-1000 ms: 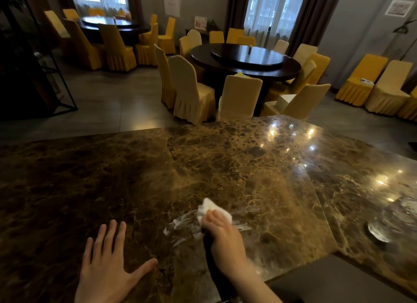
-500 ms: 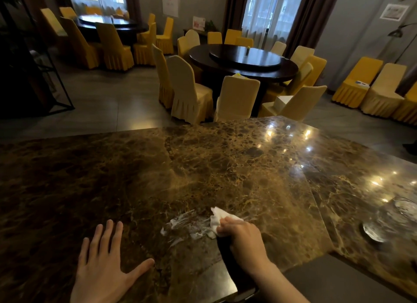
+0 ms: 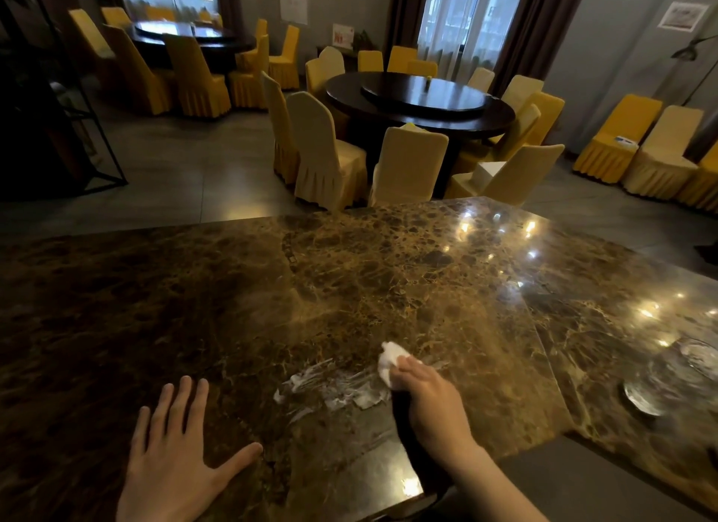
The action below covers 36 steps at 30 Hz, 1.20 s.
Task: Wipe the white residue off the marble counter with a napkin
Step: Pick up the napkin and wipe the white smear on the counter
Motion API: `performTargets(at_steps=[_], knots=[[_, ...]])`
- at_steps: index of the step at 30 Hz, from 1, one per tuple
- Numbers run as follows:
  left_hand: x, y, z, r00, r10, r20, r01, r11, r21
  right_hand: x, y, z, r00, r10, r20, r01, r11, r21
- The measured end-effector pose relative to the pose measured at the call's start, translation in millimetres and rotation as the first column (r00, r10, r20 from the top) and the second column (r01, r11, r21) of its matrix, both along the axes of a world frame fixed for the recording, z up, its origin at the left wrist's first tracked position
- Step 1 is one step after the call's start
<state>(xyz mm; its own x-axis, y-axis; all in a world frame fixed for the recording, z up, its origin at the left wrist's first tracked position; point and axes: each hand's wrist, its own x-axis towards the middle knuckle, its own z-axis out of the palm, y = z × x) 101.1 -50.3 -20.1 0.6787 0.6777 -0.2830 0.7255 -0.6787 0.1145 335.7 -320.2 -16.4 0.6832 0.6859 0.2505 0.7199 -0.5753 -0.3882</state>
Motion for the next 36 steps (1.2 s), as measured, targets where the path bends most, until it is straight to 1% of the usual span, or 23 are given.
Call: performTargets(at_steps=[2,3,5,7,10,12,14,16,18,20,22,24,26,27,28,29,30,31,32,33,34,35,36], knots=[[1.0,0.6,1.0,1.000,-0.001,-0.008,0.001,1.000,-0.003,-10.3,-6.9,-0.7,0.991,0.125,0.044,-0.124,0.992,-0.017],[1.8,0.9,1.7,1.000,-0.002,-0.020,0.001,1.000,-0.008,-5.0,-13.2,0.5,0.992,0.111,0.055,-0.109,0.994,-0.030],[2.5,0.8,3.7,1.000,-0.002,-0.031,0.002,1.000,-0.020,17.7,-25.3,4.8,0.997,-0.070,0.026,0.071,0.997,-0.043],[1.9,0.3,5.5,0.999,-0.007,-0.034,0.006,1.000,-0.022,37.0,-29.2,13.4,0.966,-0.258,-0.024,0.255,0.962,-0.093],[3.7,-1.3,8.5,0.999,0.000,-0.045,-0.001,1.000,-0.027,33.2,-13.2,15.7,0.941,-0.336,0.045,0.339,0.930,-0.141],[4.3,-2.4,9.9,0.999,0.004,-0.052,-0.005,1.000,-0.014,12.6,-3.1,8.3,0.961,-0.270,0.063,0.275,0.956,-0.101],[5.1,-2.6,10.3,0.998,0.005,-0.059,-0.005,1.000,-0.009,-8.8,-3.2,2.6,0.994,-0.088,0.069,0.091,0.995,-0.050],[5.2,-2.5,10.2,0.998,0.004,-0.057,-0.005,1.000,-0.013,-11.2,-13.3,2.7,0.995,0.050,0.087,-0.044,0.996,-0.077],[5.2,-2.0,9.7,0.998,0.006,-0.059,-0.007,1.000,-0.016,7.4,-24.5,9.4,0.999,-0.001,0.052,0.006,0.995,-0.104],[4.9,-1.4,9.7,0.998,0.013,-0.058,-0.014,1.000,-0.022,22.8,-26.6,16.9,0.985,-0.167,0.031,0.170,0.972,-0.160],[5.2,-1.9,9.1,0.998,0.019,-0.063,-0.020,1.000,-0.019,22.6,-16.7,23.1,0.957,-0.277,0.080,0.289,0.929,-0.233],[5.8,-2.0,8.4,0.998,0.022,-0.065,-0.023,1.000,-0.018,13.3,-5.5,22.6,0.962,-0.269,0.047,0.272,0.935,-0.227],[5.6,-1.1,8.0,0.998,0.020,-0.058,-0.021,1.000,-0.021,4.8,-2.8,21.0,0.976,-0.214,-0.045,0.204,0.964,-0.168],[5.0,-0.6,7.8,0.998,0.018,-0.057,-0.020,1.000,-0.024,6.6,-4.2,22.4,0.972,-0.203,-0.122,0.189,0.975,-0.117],[4.9,-0.3,7.8,0.998,0.016,-0.058,-0.018,0.999,-0.028,12.1,-5.4,25.7,0.944,-0.221,-0.243,0.216,0.975,-0.047],[4.7,-0.1,8.1,0.998,0.014,-0.058,-0.015,0.999,-0.030,20.1,-6.5,31.6,0.882,-0.246,-0.401,0.292,0.955,0.055],[4.2,-0.5,8.2,0.998,0.012,-0.056,-0.014,0.999,-0.032,29.5,-8.4,37.6,0.775,-0.271,-0.571,0.431,0.887,0.164],[3.8,-1.0,8.4,0.998,0.013,-0.055,-0.015,0.999,-0.034,40.0,-11.4,41.3,0.623,-0.268,-0.735,0.596,0.772,0.223],[4.1,-0.9,8.7,0.998,0.014,-0.056,-0.016,0.999,-0.033,49.9,-14.9,43.5,0.451,-0.227,-0.863,0.726,0.655,0.208],[4.1,-0.7,8.7,0.998,0.015,-0.061,-0.016,0.999,-0.028,58.4,-19.4,43.4,0.315,-0.181,-0.932,0.802,0.576,0.159],[4.4,-0.4,8.8,0.998,0.016,-0.066,-0.018,1.000,-0.025,66.2,-23.5,40.5,0.240,-0.176,-0.955,0.839,0.532,0.113],[4.8,-0.4,8.7,0.997,0.018,-0.069,-0.020,0.999,-0.027,72.0,-26.2,36.0,0.216,-0.205,-0.955,0.856,0.510,0.085],[5.2,-0.6,8.7,0.997,0.018,-0.069,-0.020,0.999,-0.027,75.6,-27.4,30.8,0.239,-0.270,-0.933,0.859,0.506,0.073]])
